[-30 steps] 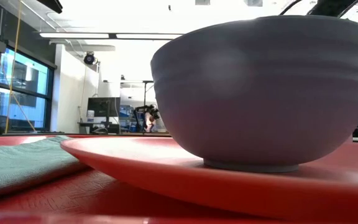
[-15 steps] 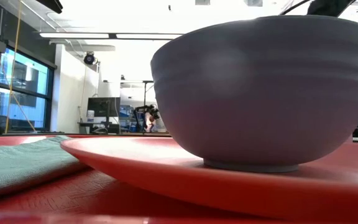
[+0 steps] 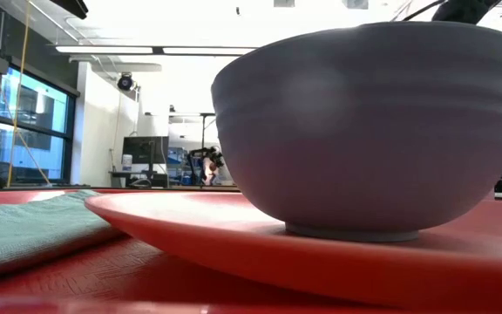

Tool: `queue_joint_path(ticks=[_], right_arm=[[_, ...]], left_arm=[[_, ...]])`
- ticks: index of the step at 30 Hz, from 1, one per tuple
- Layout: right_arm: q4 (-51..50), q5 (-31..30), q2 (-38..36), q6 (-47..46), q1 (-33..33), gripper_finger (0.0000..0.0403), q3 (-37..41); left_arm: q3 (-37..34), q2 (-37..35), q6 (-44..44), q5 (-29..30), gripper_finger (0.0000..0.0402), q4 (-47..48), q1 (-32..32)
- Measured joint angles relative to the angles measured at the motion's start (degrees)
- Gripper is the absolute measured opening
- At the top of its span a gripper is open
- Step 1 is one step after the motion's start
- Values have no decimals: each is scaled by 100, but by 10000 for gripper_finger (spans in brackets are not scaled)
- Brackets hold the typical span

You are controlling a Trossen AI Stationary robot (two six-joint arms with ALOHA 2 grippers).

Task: Set up tray
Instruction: Put the blue patterned fork on the blue napkin

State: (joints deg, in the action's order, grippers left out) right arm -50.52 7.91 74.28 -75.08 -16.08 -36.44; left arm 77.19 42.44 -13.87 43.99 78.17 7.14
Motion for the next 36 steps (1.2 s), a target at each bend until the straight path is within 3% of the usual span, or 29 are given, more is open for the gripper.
queue_joint_path(ticks=[28, 36], right_arm=[[1056, 230, -11, -338, -4, 179, 626], [1054, 231, -5, -211, -2, 128, 637]], left_arm=[[0, 0, -88, -2, 264, -2, -2], [0, 0, -88, -2, 264, -2, -2]])
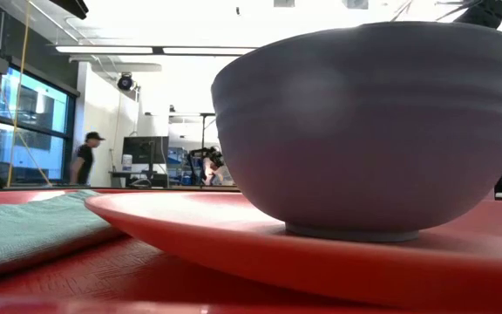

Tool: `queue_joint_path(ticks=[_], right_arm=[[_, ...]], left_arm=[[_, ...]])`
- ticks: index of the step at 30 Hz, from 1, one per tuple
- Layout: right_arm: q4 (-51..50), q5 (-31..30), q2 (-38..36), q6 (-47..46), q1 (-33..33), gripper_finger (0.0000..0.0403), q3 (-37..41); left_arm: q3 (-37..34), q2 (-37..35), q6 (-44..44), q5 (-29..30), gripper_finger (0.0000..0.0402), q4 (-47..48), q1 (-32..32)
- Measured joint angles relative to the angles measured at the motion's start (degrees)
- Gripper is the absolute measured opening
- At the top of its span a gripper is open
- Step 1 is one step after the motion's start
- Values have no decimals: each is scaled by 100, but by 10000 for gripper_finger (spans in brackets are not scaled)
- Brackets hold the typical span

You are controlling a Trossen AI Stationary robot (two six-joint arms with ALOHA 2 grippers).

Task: Set up tray
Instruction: Put the blue patterned fork on the blue napkin

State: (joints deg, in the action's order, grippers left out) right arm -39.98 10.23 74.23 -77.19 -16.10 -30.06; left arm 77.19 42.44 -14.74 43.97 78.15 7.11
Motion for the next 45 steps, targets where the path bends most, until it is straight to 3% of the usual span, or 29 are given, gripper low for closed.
queue_joint_path(ticks=[25, 37, 45], right_arm=[[265, 14, 5, 284, 2, 7, 9], [346, 17, 16, 490, 2, 2, -48], [-55, -213, 16, 755, 15, 1, -597]], left_arm=[[0, 0, 1, 13, 264, 0, 1], [0, -1, 2, 26, 264, 2, 1], [0, -1, 2, 24, 264, 1, 0]])
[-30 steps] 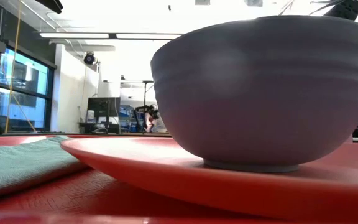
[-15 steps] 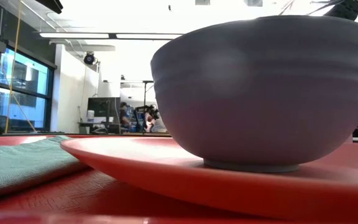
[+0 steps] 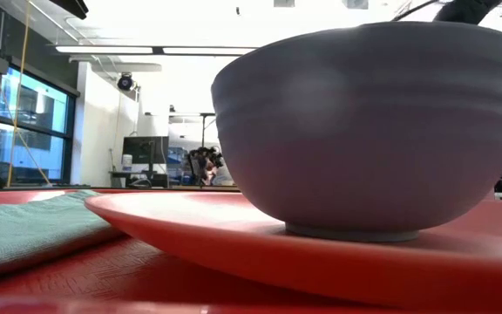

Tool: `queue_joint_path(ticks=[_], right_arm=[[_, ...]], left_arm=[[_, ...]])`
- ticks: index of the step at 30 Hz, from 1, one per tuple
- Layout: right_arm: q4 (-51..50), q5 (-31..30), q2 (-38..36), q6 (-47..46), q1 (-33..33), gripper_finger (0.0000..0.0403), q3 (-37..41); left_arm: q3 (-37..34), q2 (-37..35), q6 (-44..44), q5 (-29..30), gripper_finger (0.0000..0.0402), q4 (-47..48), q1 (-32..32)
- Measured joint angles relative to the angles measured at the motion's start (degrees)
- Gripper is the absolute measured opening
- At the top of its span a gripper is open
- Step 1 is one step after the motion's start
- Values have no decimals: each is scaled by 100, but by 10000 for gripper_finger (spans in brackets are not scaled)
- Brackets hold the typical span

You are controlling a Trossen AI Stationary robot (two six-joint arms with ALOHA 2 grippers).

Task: Set up tray
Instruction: Put the blue patterned fork on the blue napkin

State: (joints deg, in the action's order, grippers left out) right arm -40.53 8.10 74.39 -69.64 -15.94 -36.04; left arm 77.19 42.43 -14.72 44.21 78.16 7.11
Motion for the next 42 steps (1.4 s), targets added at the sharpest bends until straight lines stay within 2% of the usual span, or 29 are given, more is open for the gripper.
queue_joint_path(ticks=[12, 18, 24, 33, 37, 42], right_arm=[[-2319, -149, -7, 687, -2, 0, -1344], [-3345, -157, -10, 863, 92, 0, -2345], [-3985, -401, -11, 869, 468, 0, -3530], [-4158, -525, -13, 884, 1327, 0, -4639], [-4052, -510, -13, 729, 1893, 0, -4785], [-3315, -476, -13, 385, 2781, 0, -4790]], left_arm=[[0, -1, 0, -6, 264, -1, 0], [0, -1, 13, -43, 264, -1, 2], [0, 1, 13, -116, 264, -3, 0], [0, 1, 48, -337, 264, -6, 1], [0, 1, 203, -339, 264, -35, 0], [0, 1, 212, -339, 264, -56, 0]])
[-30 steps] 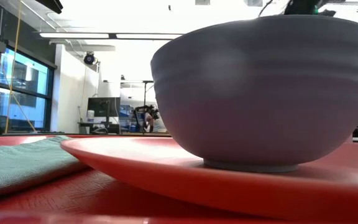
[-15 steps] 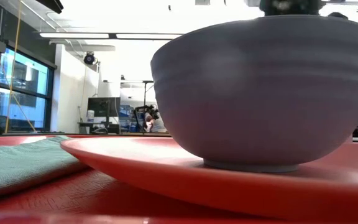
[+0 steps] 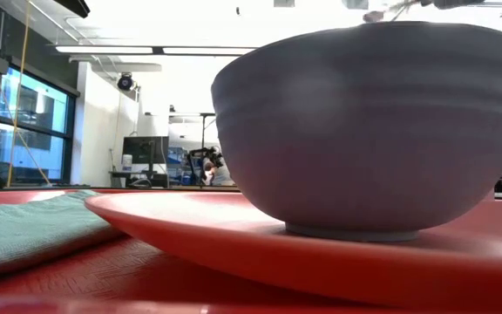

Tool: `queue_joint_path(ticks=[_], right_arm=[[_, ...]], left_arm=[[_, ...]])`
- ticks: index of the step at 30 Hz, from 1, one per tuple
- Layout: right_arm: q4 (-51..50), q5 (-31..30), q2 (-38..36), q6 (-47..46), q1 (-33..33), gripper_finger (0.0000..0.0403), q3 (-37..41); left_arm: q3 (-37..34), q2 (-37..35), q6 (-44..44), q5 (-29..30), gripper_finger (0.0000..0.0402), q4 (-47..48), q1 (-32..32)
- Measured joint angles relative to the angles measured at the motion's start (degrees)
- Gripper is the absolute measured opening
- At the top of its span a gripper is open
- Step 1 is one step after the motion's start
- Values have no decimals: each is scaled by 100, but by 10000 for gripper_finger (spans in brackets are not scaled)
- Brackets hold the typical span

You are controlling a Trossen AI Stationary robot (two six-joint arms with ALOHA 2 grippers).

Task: Set up tray
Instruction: Put the blue patterned fork on the blue napkin

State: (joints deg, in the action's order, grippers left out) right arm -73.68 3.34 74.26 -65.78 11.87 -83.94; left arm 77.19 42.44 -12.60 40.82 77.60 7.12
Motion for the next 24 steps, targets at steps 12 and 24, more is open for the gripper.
queue_joint_path(ticks=[12, 24], right_arm=[[1760, -652, 670, -1039, 1731, 0, 0], [2963, -691, 2942, -815, 1655, 0, -1834]], left_arm=[[0, 0, 87, -105, 264, 2, 1], [0, 2, 37, -166, 264, 12, 0]])
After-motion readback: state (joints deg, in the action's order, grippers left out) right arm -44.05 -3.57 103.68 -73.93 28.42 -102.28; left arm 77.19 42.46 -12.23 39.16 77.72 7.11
